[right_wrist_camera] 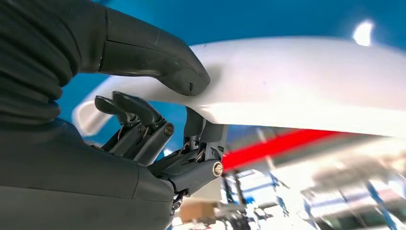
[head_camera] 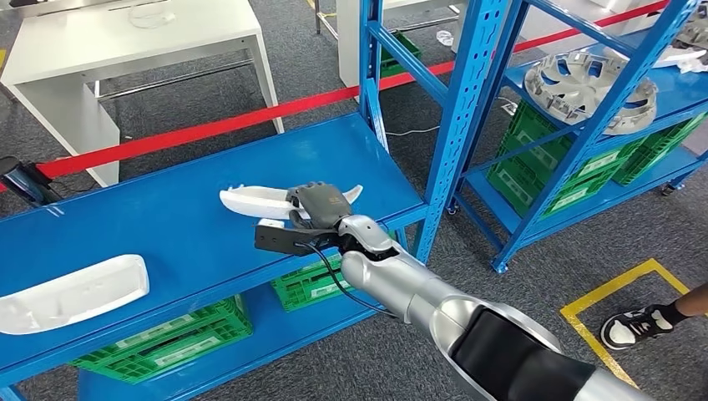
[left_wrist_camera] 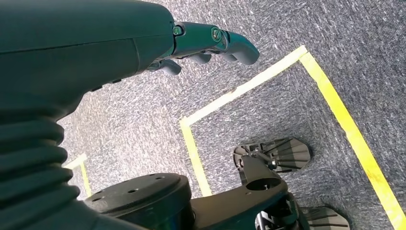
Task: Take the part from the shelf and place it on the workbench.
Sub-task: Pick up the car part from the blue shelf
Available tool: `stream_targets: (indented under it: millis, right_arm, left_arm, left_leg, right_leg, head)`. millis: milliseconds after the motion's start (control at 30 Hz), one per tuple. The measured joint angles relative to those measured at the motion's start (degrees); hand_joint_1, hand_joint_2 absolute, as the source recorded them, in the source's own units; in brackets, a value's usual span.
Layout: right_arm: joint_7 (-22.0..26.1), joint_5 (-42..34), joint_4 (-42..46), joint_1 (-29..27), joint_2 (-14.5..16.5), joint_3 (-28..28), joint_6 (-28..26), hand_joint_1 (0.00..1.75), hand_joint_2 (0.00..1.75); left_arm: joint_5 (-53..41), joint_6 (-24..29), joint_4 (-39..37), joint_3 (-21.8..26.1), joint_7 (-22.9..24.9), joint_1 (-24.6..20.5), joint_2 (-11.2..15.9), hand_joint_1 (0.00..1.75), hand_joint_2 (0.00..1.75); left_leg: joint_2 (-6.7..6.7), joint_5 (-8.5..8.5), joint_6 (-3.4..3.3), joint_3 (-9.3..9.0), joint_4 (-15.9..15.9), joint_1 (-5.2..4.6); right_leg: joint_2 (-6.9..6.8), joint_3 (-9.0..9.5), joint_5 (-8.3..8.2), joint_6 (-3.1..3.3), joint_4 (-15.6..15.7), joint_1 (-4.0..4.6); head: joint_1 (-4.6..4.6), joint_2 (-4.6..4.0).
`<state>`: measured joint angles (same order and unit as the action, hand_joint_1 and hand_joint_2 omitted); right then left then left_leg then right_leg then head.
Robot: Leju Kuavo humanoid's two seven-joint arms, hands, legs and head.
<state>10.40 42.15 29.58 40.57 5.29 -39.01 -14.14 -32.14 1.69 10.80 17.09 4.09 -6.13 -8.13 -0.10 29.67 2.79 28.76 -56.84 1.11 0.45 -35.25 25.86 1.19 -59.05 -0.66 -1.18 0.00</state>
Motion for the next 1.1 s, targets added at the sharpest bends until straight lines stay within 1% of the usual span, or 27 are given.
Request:
stream_targets:
  millis: [133, 267, 367, 500, 600, 700, 767, 867, 900, 933, 967, 1000, 1033, 1100]
  right_arm:
    - [1.39, -1.17, 9.85, -1.64, -1.78, 0.99, -0.78, 1.75, 1.75]
    - [4.06, -2.34, 19.87, -3.52, -3.17, 1.39, -1.68, 1.75, 1.75]
    - [5.81, -3.83, 26.46, -4.79, -3.66, 1.42, -1.64, 1.75, 1.75]
    - [8.01, -5.64, 33.09, -6.12, -3.85, 1.42, -2.38, 1.75, 1.75]
    - [11.39, -8.21, 36.78, -7.11, -3.89, 1.42, -4.25, 1.75, 1.75]
    - [16.43, -12.61, 39.93, -8.21, -3.95, 1.43, -5.32, 1.75, 1.75]
    - [19.83, -15.94, 42.16, -9.08, -4.00, 1.44, -5.41, 1.75, 1.75]
    - [23.56, -19.45, 46.00, -10.40, -4.12, 1.44, -5.44, 1.75, 1.75]
    - [24.42, -20.18, 47.41, -10.75, -4.16, 1.44, -5.42, 1.75, 1.75]
    - [25.13, -20.77, 48.83, -11.08, -4.25, 1.45, -5.37, 1.75, 1.75]
    - [25.73, -21.24, 50.10, -11.30, -4.40, 1.45, -5.31, 1.75, 1.75]
    - [26.29, -21.63, 51.36, -11.51, -4.57, 1.45, -5.27, 1.75, 1.75]
    - [26.73, -21.86, 52.51, -11.76, -4.81, 1.46, -5.32, 1.75, 1.75]
    - [27.47, -22.07, 54.64, -12.57, -5.30, 1.44, -5.61, 1.75, 1.75]
  left_arm:
    - [-0.31, -0.04, -0.02, 0.05, 0.01, 0.03, 0.00, 0.00, 1.75]
    - [0.00, 0.03, -0.02, 0.53, -0.22, 0.03, 0.00, 0.00, 1.75]
    - [0.51, 0.25, -0.04, 1.00, -0.43, 0.10, 0.00, 0.00, 1.75]
    - [0.97, 0.73, -0.08, 1.60, -0.72, 0.31, 0.00, 0.00, 1.75]
    - [1.11, 0.99, -0.09, 2.13, -1.02, 0.53, 0.00, 0.00, 1.75]
    - [1.11, 1.04, -0.09, 2.38, -1.16, 0.74, 0.00, 0.00, 1.75]
    - [1.10, 0.98, -0.09, 2.42, -1.13, 0.83, 0.03, 0.00, 1.75]
    - [1.10, 0.64, -0.09, 2.50, -0.99, 0.93, 0.19, 0.00, 1.75]
    - [1.10, 0.54, -0.10, 2.56, -0.91, 0.93, 0.24, 0.00, 1.75]
    - [1.10, 0.43, -0.10, 2.64, -0.82, 0.93, 0.25, 0.00, 1.75]
    - [1.09, 0.35, -0.10, 2.73, -0.72, 0.91, 0.25, 0.00, 1.75]
    - [1.07, 0.27, -0.10, 2.84, -0.63, 0.89, 0.23, 0.00, 1.75]
    - [1.04, 0.22, -0.10, 2.96, -0.57, 0.88, 0.23, 0.00, 1.75]
    - [0.99, 0.21, -0.13, 3.21, -0.52, 0.93, 0.27, 0.00, 1.75]
  left_leg:
    - [-0.02, 0.01, -0.01, 0.03, 0.02, 0.00]
    - [0.01, 0.06, -0.06, 0.06, 0.03, 0.00]
    - [0.00, 0.07, -0.07, 0.09, 0.04, 0.00]
    - [0.00, 0.07, -0.07, 0.09, 0.04, 0.00]
    - [0.00, 0.07, -0.07, 0.09, 0.04, 0.00]
    - [0.00, 0.07, -0.07, 0.09, 0.03, 0.00]
    - [-0.01, 0.21, -0.34, 0.17, -0.20, -0.06]
    - [-0.01, 0.30, -1.01, 0.40, -0.48, -0.24]
    - [0.00, 0.05, -1.21, 0.39, -0.27, -0.29]
    - [0.11, -0.44, -1.43, 0.24, 0.21, -0.13]
    - [0.22, -0.98, -1.65, -0.02, 0.82, 0.03]
    - [0.37, -1.48, -1.85, -0.12, 1.42, 0.22]
    - [0.52, -1.80, -1.98, -0.15, 1.75, 0.42]
    - [0.66, -1.92, -2.10, 0.21, 1.57, 0.45]
  right_leg:
    - [-0.02, -0.04, 0.03, 0.00, 0.00, 0.01]
    - [0.01, -0.08, 0.07, -0.02, 0.01, 0.01]
    - [-0.01, -0.09, 0.08, -0.04, 0.02, 0.01]
    - [-0.02, -0.08, 0.08, -0.04, 0.02, 0.01]
    - [-0.02, -0.08, 0.08, -0.04, 0.02, 0.01]
    - [-0.02, -0.08, 0.08, -0.04, 0.03, 0.01]
    - [-0.02, -0.06, 0.01, -0.18, 0.16, -0.15]
    - [-0.04, -0.01, -0.23, -0.59, 0.34, -0.37]
    - [-0.01, 0.05, -0.43, -0.84, 0.52, -0.36]
    - [-0.02, 0.07, -0.45, -1.07, 0.58, -0.38]
    - [-0.05, -0.11, -0.05, -1.33, 0.25, -0.34]
    - [-0.07, -0.68, 0.99, -1.57, -1.00, -0.30]
    - [-0.12, -1.76, 2.66, -1.77, -3.49, -0.33]
    - [-0.13, -4.92, 6.26, -2.23, -10.88, -0.46]
  head:
    - [0.00, 0.00]
    - [0.00, 0.00]
    - [0.00, 0.00]
    - [0.00, 0.00]
    - [0.00, 0.00]
    - [0.00, 0.00]
    - [0.01, 0.00]
    - [0.03, 0.00]
    - [0.03, 0.00]
    - [0.02, 0.00]
    - [-0.02, 0.00]
    - [-0.09, 0.00]
    - [-0.16, 0.00]
    - [-0.24, 0.00]
